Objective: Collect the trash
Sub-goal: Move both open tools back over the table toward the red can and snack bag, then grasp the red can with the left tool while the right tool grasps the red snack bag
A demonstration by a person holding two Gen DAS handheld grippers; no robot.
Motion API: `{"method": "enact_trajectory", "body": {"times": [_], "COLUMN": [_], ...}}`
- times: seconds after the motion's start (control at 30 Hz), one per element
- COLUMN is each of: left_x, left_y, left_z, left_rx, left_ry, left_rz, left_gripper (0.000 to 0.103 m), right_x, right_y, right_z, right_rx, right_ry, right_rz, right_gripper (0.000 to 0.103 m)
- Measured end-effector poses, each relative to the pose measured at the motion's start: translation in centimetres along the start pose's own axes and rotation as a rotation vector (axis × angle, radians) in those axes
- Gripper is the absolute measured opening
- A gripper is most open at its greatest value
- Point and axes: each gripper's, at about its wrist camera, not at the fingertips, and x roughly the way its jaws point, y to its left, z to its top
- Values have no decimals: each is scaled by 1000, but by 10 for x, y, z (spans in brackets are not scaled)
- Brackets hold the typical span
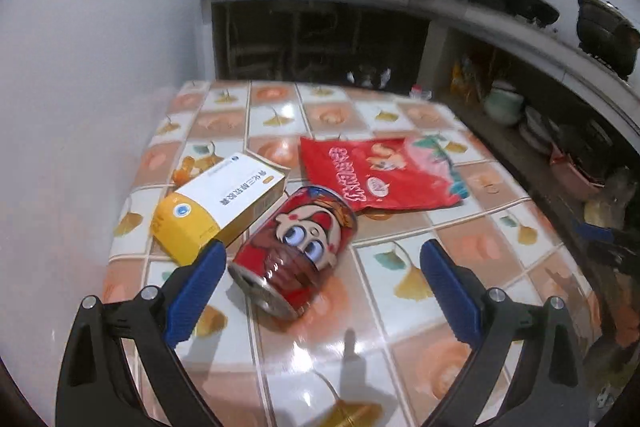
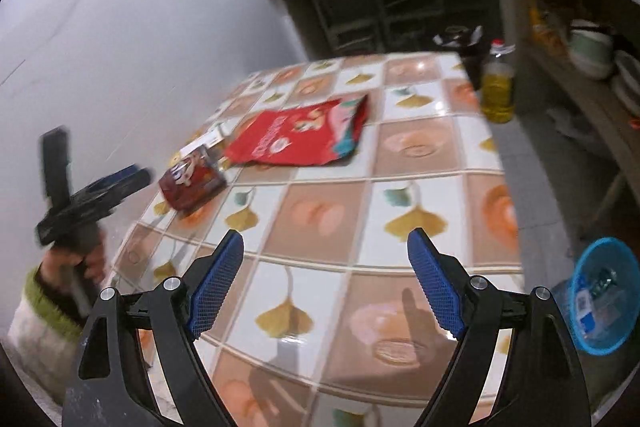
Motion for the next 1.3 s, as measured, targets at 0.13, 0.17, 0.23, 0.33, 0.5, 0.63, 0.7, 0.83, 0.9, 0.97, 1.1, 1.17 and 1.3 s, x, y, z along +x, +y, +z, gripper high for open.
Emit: {"method": "enact_trajectory", "body": {"times": [0.13,0.17,0.23,0.33,0.5,0.63,0.7,0.83,0.9,0.97,1.1,1.17,1.3], "left_x": [27,32,40,49,58,61,63,64,65,64,61,60,56], "left_y": [-2,-5,-12,-19,-25,-27,-26,-23,-21,-20,-22,-23,-24], "left_z": [10,11,11,10,6,5,5,3,2,0,-3,-4,-8], "left_rx": [67,88,136,181,203,225,229,219,202,185,173,167,144], "left_ry": [61,74,96,115,148,159,167,185,196,194,187,182,182], "left_rz": [24,43,78,111,138,166,179,192,187,183,183,184,174], "left_gripper": [95,95,95,95,88,86,84,74,68,67,66,66,66], "right_x": [19,26,40,74,133,158,164,178,182,182,179,174,155], "right_y": [5,4,-1,-20,-38,-38,-32,-17,-9,-2,-3,-6,-15], "right_z": [23,33,50,73,93,99,102,105,103,101,97,95,85], "right_rx": [-2,8,45,152,212,190,144,59,9,-30,-12,0,34], "right_ry": [52,65,99,156,243,267,260,270,280,278,276,276,270], "right_rz": [15,23,85,120,45,-23,-65,-126,-160,-184,-167,-159,-149], "right_gripper": [80,80,80,80,65,56,54,38,31,26,3,2,2]}}
